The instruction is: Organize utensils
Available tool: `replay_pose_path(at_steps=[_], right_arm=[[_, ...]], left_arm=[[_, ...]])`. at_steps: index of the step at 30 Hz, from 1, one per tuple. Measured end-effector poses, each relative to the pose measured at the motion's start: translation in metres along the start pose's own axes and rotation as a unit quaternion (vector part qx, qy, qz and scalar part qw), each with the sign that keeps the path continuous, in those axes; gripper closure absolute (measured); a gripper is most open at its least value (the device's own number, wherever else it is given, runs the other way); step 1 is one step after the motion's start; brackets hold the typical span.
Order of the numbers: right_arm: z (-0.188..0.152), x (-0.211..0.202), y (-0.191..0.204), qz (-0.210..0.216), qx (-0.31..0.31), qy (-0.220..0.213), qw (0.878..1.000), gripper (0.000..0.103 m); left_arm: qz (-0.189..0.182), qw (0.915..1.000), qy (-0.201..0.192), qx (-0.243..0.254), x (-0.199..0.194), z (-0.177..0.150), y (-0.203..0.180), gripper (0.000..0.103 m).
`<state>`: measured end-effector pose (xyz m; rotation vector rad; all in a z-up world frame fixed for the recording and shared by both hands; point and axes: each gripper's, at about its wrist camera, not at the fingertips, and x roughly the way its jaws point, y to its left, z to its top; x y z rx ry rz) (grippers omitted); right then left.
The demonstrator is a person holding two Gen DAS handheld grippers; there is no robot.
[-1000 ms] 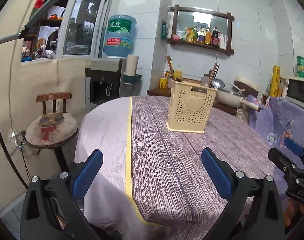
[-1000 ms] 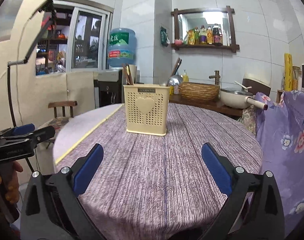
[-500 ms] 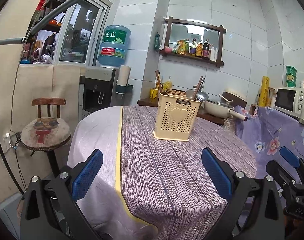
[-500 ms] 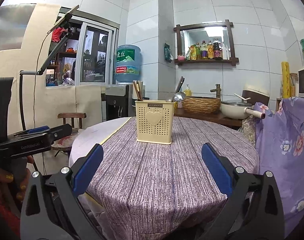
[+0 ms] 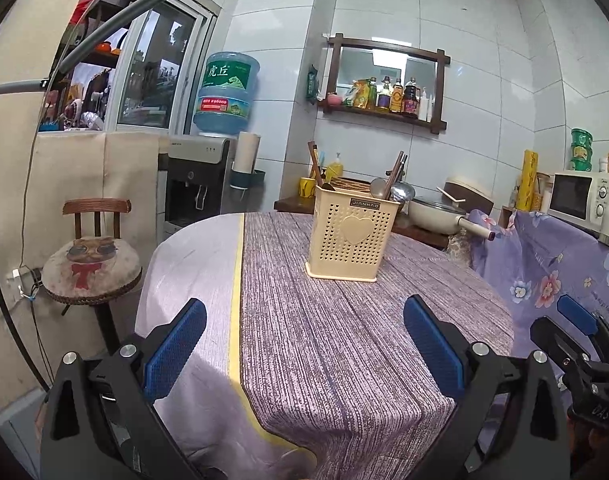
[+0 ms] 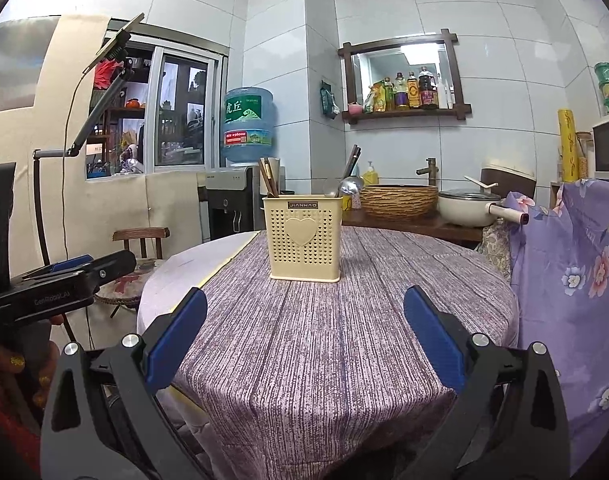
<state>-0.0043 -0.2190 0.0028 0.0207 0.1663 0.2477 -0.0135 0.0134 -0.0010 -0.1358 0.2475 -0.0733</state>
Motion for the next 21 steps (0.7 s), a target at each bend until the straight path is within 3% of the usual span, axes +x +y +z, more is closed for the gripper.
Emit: replay_pose_path(at_steps=[21], right_arm=[[-0.0029, 0.0045, -0.0046, -0.002, 0.004, 0.007, 1.000, 0.006]], left_arm=[[-0.003, 1.0000, 0.004, 0.004, 0.0013, -0.0040, -0.0024, 0.005]])
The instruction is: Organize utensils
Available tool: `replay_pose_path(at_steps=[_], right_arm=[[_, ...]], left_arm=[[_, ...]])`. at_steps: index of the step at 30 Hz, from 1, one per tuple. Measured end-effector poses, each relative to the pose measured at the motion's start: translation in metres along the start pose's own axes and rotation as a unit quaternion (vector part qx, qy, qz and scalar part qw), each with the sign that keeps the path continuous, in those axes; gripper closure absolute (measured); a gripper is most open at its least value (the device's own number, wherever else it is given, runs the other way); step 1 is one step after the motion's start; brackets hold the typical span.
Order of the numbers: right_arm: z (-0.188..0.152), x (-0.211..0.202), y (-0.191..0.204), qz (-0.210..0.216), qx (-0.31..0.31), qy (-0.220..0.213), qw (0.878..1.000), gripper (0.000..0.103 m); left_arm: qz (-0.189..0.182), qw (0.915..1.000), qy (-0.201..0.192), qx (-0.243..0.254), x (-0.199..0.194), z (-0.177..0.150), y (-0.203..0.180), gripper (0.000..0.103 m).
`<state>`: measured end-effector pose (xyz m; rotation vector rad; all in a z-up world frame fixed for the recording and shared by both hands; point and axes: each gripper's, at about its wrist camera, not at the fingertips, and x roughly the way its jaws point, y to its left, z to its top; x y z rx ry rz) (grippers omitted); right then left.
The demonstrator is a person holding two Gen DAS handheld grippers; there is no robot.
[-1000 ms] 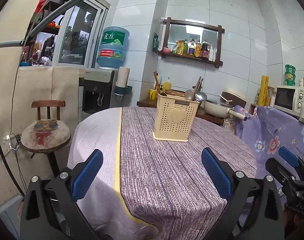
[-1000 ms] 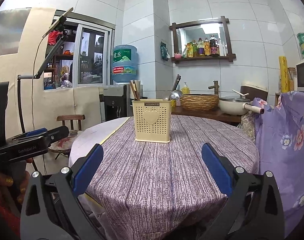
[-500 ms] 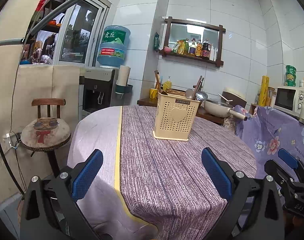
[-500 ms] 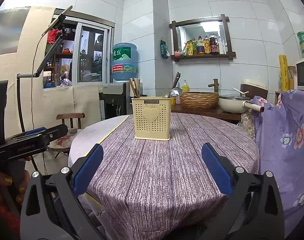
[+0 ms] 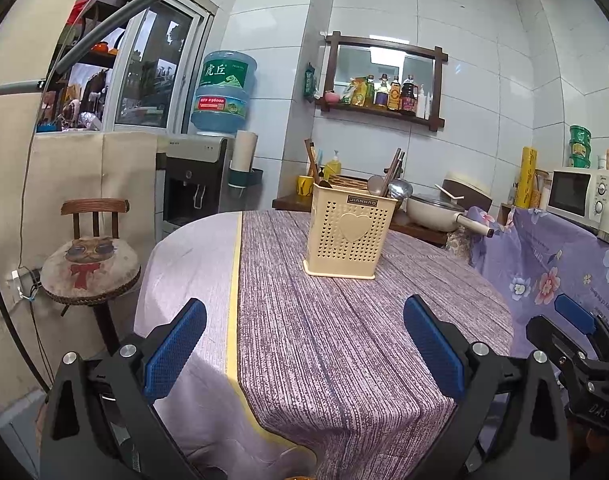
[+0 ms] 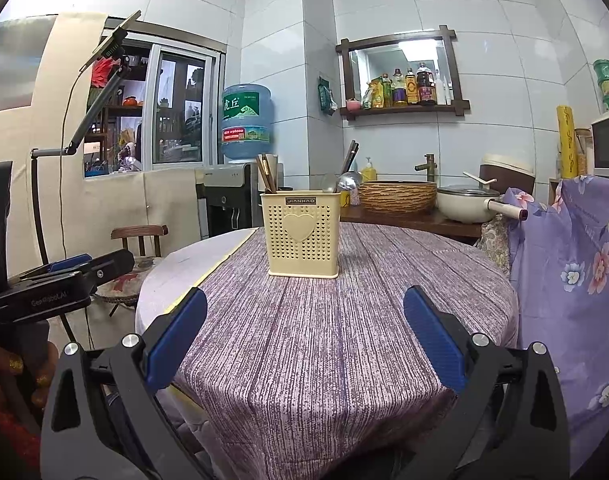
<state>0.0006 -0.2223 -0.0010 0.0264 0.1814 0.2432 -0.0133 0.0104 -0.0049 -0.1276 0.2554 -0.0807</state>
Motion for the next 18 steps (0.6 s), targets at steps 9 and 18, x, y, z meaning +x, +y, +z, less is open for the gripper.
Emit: replay_pose_path(at_steps=[9, 18], right_arm=[[-0.0015, -0.0010, -0.0013, 0.000, 0.001, 0.001, 1.000, 0.006], [-0.0017, 0.0000, -0.0031, 0.000, 0.005, 0.004, 1.000, 0.006]], left_arm=[[0.000, 1.0000, 0.000, 0.000, 0.0001, 0.0004, -0.0006, 0.005], [0.005, 1.0000, -0.002, 0.006, -0.0016, 0.0012, -0.0006, 0.005]])
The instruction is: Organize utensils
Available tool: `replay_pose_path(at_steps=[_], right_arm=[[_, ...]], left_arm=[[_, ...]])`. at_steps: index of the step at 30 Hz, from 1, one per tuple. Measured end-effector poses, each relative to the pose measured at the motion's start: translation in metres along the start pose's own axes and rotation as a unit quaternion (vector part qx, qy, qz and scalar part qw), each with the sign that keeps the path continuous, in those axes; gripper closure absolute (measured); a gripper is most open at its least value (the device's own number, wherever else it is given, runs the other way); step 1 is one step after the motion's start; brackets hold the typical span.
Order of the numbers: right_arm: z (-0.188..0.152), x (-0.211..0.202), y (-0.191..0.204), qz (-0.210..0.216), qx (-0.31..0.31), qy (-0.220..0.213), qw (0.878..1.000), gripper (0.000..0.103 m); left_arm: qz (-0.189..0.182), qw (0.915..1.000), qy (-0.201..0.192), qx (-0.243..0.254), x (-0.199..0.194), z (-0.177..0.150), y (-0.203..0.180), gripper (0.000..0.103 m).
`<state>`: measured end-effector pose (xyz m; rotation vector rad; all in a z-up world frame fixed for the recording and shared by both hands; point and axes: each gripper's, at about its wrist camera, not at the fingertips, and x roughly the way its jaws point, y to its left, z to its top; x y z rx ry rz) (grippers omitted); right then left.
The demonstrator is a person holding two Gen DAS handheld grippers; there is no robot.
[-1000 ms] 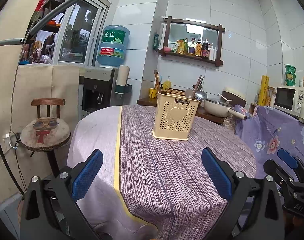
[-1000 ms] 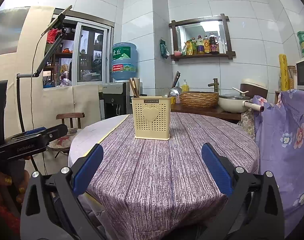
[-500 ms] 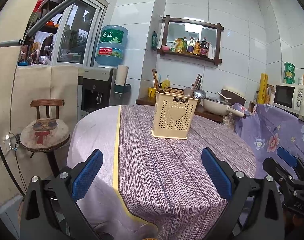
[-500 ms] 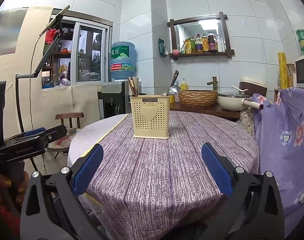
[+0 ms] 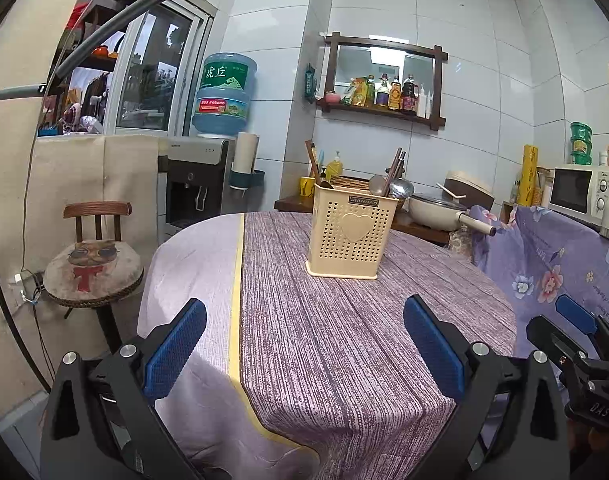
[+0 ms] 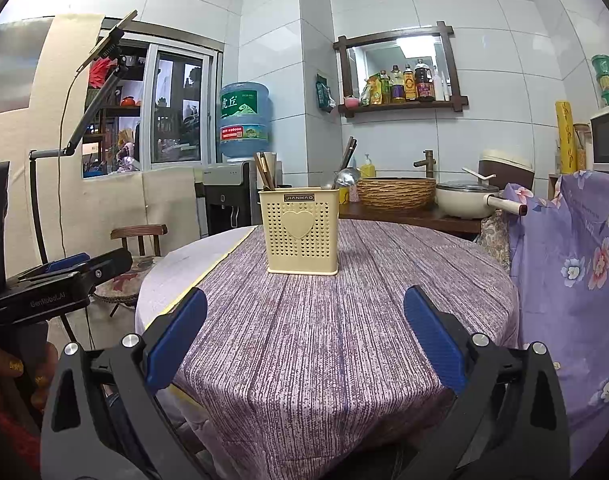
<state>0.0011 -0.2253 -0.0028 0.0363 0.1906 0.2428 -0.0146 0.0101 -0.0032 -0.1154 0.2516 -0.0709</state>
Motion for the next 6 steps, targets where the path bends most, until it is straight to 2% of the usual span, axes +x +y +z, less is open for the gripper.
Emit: replay_pose_path(at_steps=[6], right_arm=[[0.0002, 0.0005, 0.0003, 0.001, 0.000, 0.002, 1.000, 0.006]], left_arm=[[0.000, 1.0000, 0.004, -0.002, -0.0008, 0.0002, 0.0012, 0.005]])
